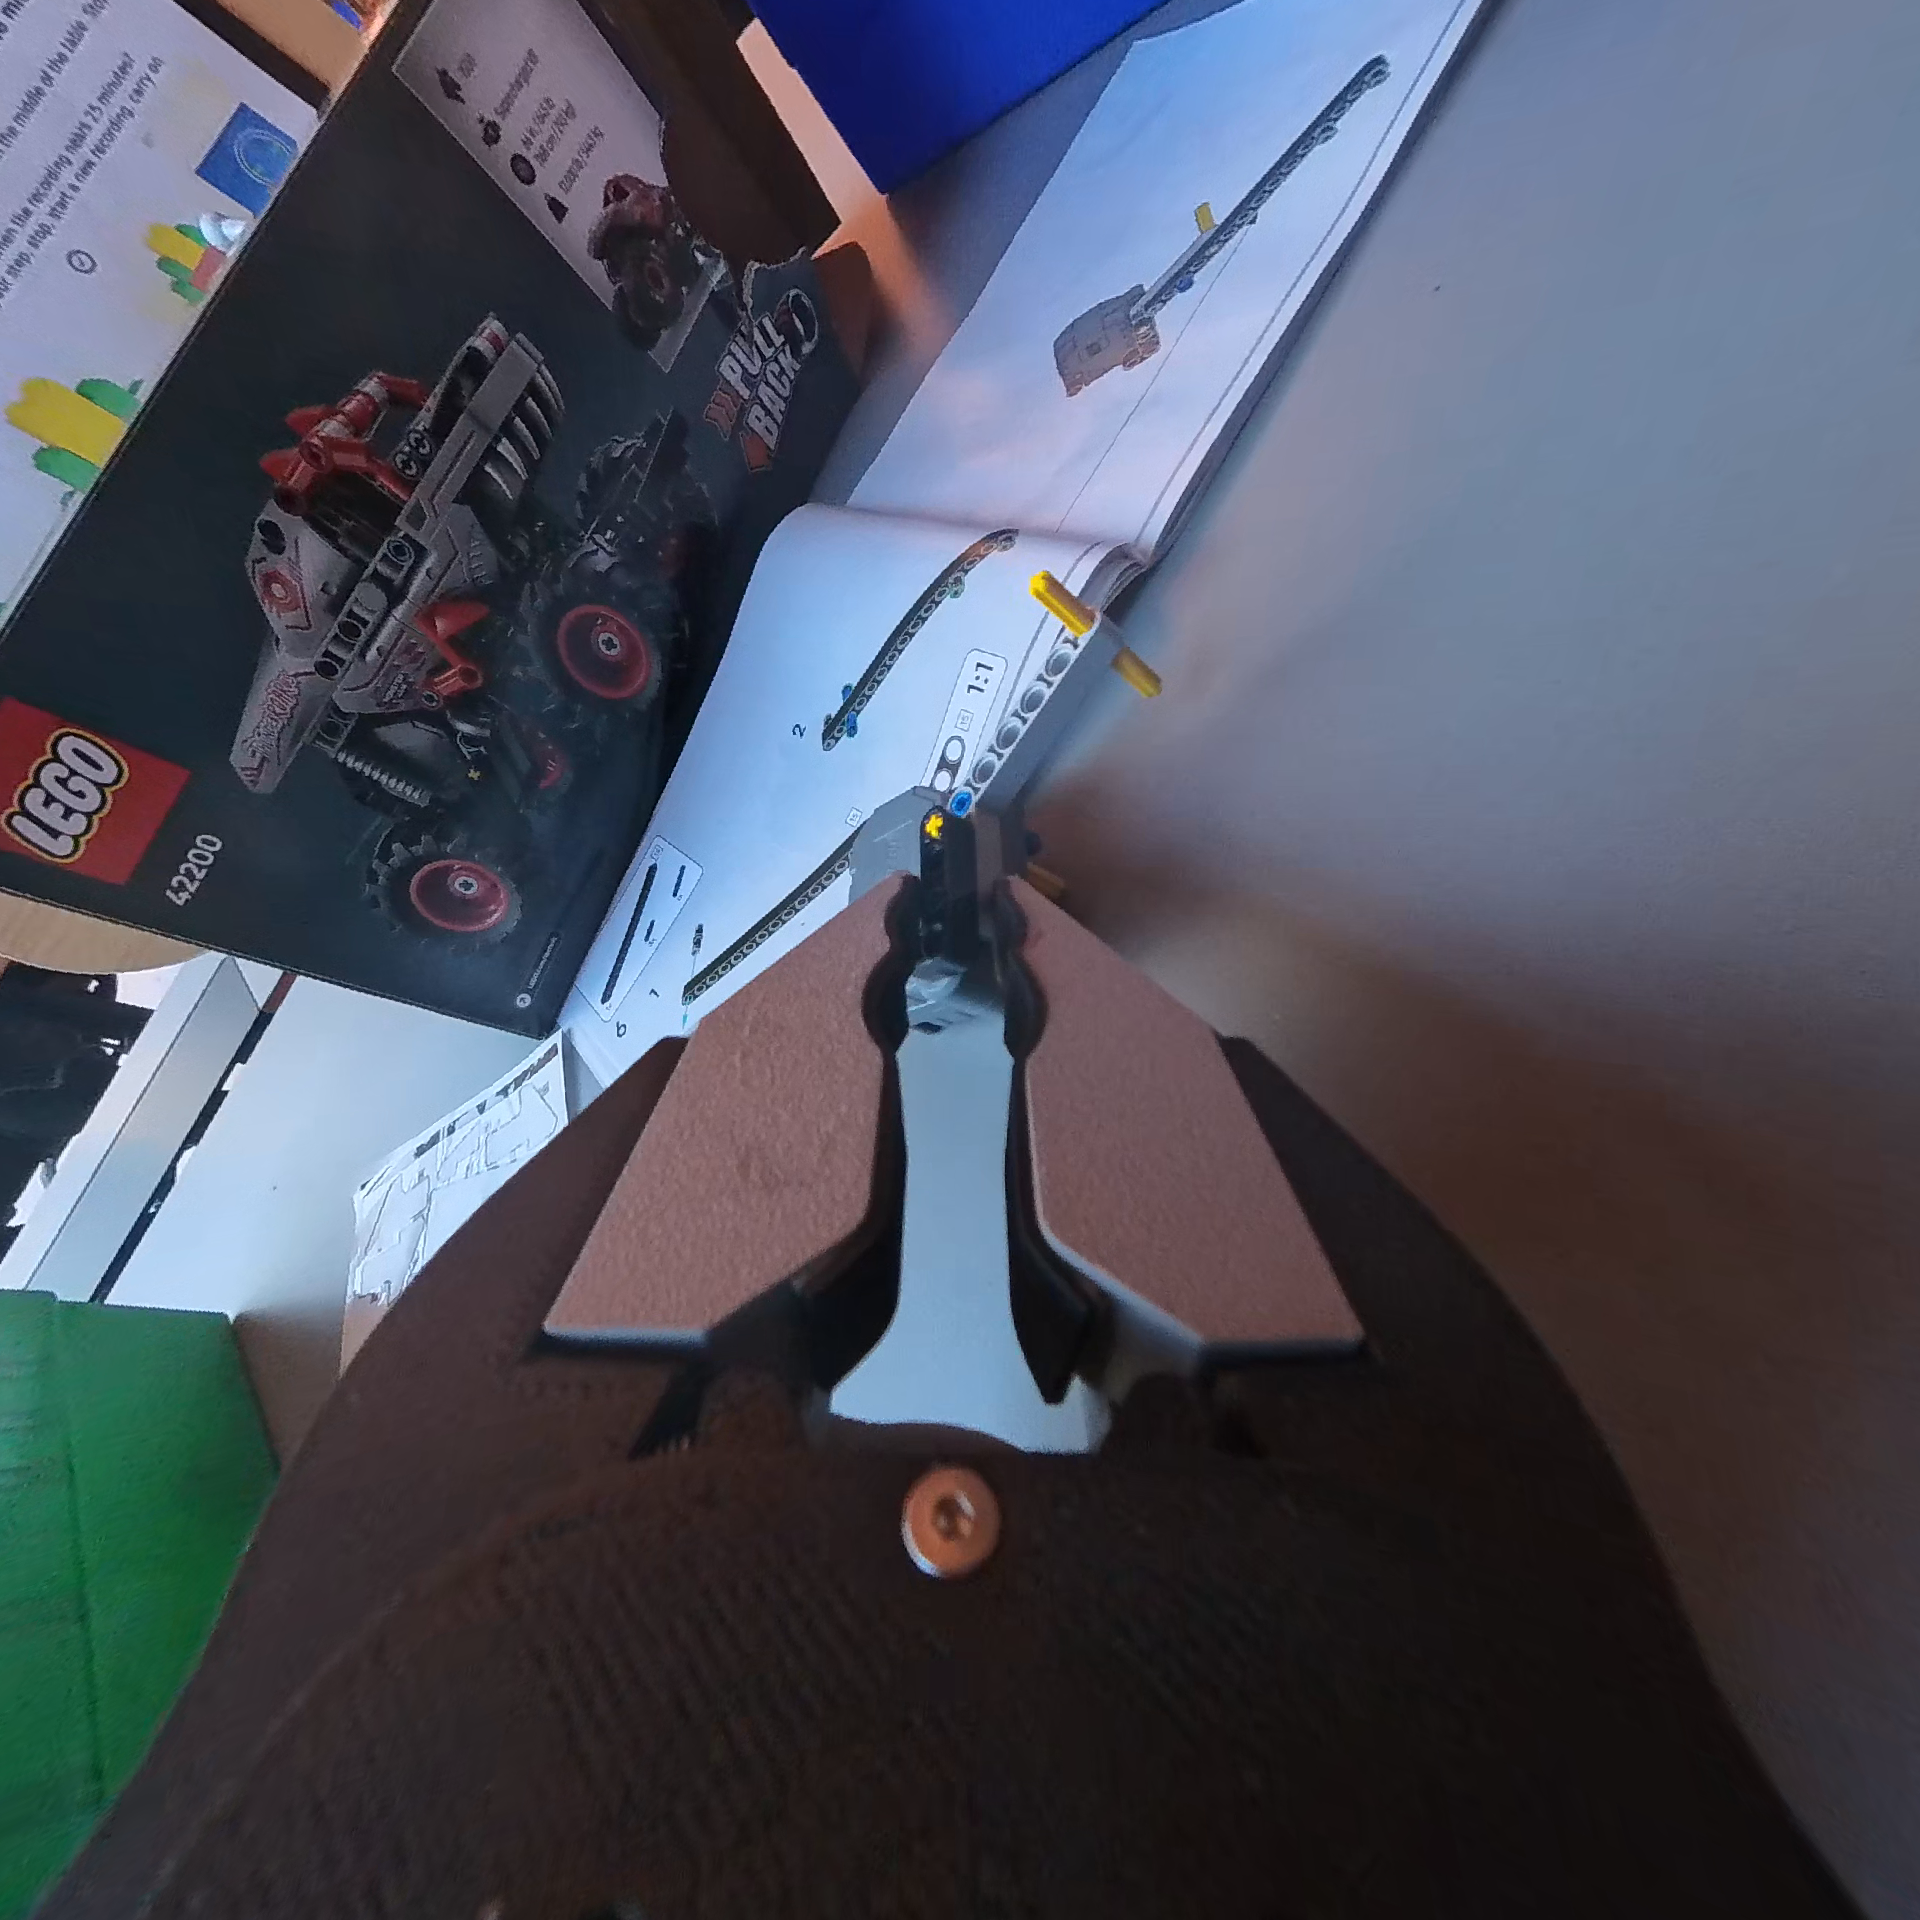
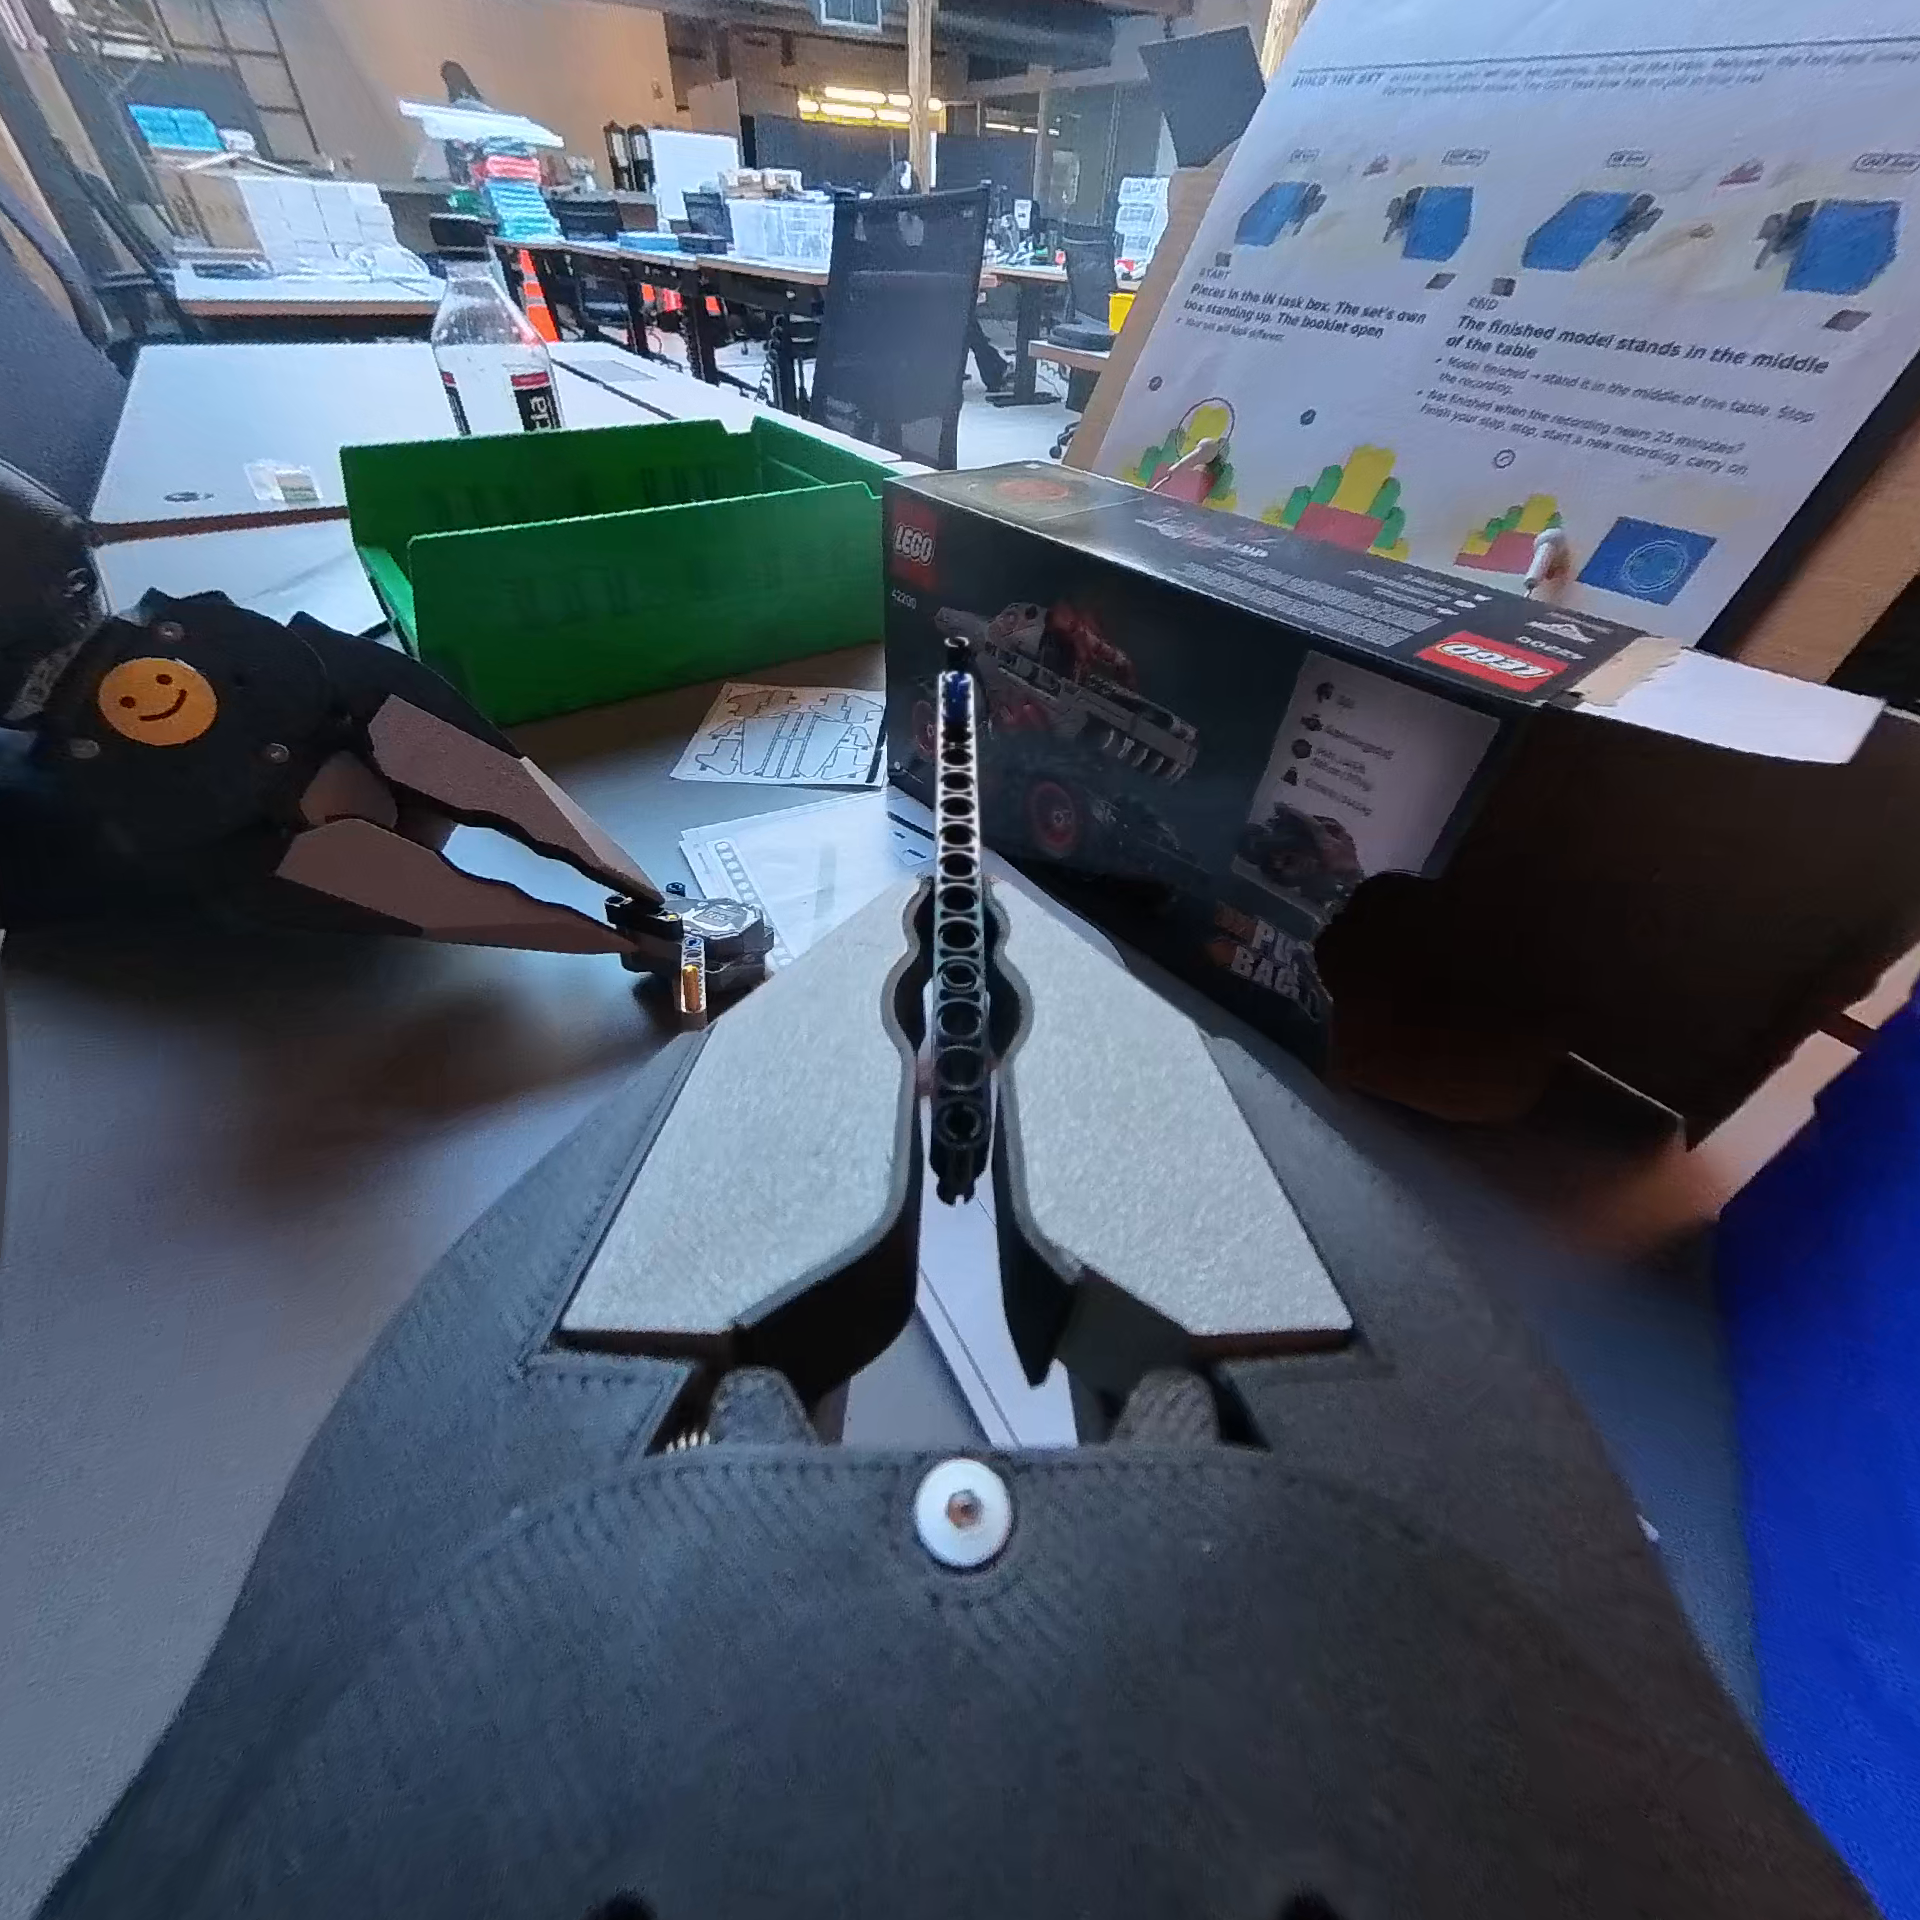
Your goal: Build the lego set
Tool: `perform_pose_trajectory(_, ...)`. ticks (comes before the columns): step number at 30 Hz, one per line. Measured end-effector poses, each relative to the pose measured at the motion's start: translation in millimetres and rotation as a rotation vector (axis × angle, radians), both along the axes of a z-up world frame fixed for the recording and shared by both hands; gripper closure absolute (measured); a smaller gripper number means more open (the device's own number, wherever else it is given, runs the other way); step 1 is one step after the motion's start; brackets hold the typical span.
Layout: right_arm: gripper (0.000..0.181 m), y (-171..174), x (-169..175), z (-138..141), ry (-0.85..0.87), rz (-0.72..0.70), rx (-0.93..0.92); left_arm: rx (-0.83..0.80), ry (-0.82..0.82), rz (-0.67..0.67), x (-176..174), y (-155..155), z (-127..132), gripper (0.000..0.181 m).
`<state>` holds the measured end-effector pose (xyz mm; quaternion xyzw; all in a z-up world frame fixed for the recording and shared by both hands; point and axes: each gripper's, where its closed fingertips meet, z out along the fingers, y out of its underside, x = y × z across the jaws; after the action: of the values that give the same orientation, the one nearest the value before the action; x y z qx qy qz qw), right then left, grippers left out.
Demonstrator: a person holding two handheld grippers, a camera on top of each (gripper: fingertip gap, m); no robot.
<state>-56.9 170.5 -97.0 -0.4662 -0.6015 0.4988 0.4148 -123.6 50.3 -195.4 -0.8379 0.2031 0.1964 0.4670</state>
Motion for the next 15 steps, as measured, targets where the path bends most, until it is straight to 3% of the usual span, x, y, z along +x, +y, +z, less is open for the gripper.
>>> perform_pose_trajectory(15, 0.177, -2.5, -0.8, -2.4, -0.009, 0.008, 0.003, 0.0, 0.007, 0.007, -1.0, 0.1, 0.1, 0.17)
